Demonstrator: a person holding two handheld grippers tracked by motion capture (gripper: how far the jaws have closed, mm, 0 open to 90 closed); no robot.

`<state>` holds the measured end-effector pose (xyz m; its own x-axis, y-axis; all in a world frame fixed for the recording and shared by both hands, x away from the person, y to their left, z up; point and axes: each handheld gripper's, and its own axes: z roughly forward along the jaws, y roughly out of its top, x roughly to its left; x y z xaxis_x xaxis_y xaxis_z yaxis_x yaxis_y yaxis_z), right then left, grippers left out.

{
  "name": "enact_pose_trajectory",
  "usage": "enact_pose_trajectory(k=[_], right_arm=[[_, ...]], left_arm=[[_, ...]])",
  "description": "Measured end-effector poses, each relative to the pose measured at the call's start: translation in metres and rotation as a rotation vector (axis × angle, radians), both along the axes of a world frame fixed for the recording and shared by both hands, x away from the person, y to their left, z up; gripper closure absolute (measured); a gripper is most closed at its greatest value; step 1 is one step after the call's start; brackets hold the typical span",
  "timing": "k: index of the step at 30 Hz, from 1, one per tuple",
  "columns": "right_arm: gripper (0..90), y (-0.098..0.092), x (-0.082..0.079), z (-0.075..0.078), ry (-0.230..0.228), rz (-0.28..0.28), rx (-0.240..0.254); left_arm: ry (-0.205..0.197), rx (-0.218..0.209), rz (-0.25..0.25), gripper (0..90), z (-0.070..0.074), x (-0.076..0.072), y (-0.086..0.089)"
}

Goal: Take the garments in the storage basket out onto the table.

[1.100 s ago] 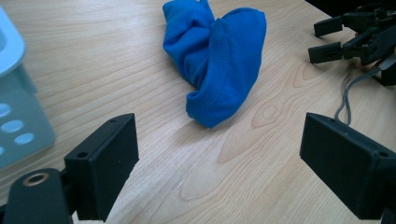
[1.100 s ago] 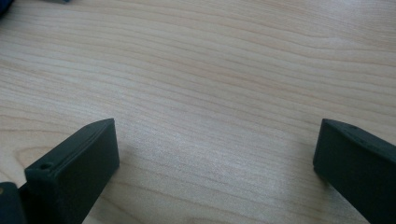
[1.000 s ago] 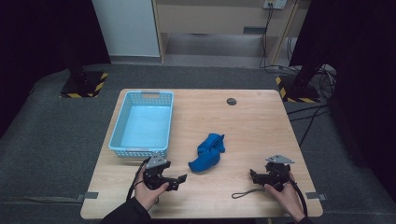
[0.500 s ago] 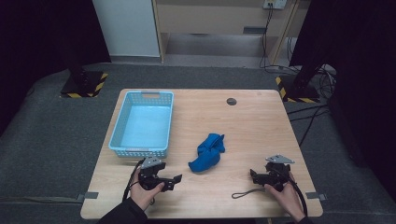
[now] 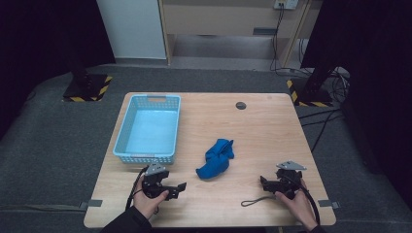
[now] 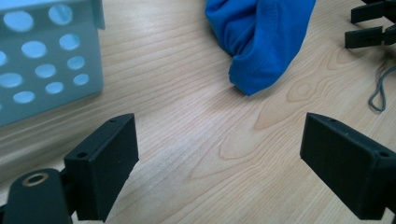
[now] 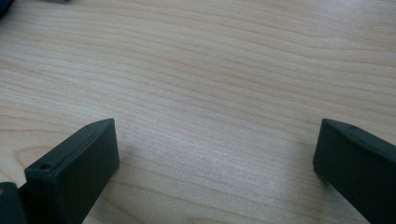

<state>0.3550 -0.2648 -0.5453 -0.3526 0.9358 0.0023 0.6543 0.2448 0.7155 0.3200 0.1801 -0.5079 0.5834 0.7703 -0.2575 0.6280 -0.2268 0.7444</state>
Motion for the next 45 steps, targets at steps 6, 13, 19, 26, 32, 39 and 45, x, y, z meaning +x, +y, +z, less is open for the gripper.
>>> enact_pose_trajectory(k=[6,13,19,26,32,39,45], right_arm=[[0.5,0.000,0.000,0.000,0.000,0.000,0.000],[0.5,0.000,0.000,0.000,0.000,0.000,0.000],[0.5,0.000,0.000,0.000,0.000,0.000,0.000],[0.5,0.000,0.000,0.000,0.000,0.000,0.000],[0.5,0.000,0.000,0.000,0.000,0.000,0.000],[0.5,0.000,0.000,0.000,0.000,0.000,0.000],[0.5,0.000,0.000,0.000,0.000,0.000,0.000]], left_arm=[[0.018,0.028,0.028,10.2,-0.004,0.003,0.006],[0.035,0.054,0.042,10.2,-0.006,0.004,0.009],[0.047,0.070,0.034,10.1,-0.007,0.004,0.008],[0.060,0.079,0.047,10.2,-0.008,0.001,0.014],[0.059,0.077,0.064,10.2,-0.008,0.000,0.020],[0.064,0.080,0.077,10.5,-0.009,-0.002,0.024],[0.066,0.073,0.091,10.5,-0.009,-0.003,0.029]])
